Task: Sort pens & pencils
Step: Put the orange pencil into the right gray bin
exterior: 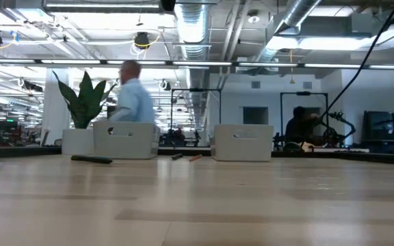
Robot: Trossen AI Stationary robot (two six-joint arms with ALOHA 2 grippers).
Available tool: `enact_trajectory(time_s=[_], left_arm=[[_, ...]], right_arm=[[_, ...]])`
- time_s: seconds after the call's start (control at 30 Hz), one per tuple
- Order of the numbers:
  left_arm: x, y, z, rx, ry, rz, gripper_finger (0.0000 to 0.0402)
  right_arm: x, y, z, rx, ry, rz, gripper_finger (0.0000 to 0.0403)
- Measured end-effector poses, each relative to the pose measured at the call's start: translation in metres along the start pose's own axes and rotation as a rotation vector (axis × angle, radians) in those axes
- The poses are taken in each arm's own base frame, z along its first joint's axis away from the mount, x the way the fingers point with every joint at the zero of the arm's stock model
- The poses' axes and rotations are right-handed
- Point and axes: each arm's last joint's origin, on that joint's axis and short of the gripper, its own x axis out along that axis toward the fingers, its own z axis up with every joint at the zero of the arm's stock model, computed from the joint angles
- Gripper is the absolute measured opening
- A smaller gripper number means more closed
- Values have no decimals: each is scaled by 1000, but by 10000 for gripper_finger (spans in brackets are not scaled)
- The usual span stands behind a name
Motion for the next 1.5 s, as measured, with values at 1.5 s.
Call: enact_trajectory(time_s=[1.5], left_arm=[[5, -9, -1, 137, -13, -118, 18]], right_arm=[[6, -11, 21, 101, -151, 98, 158]])
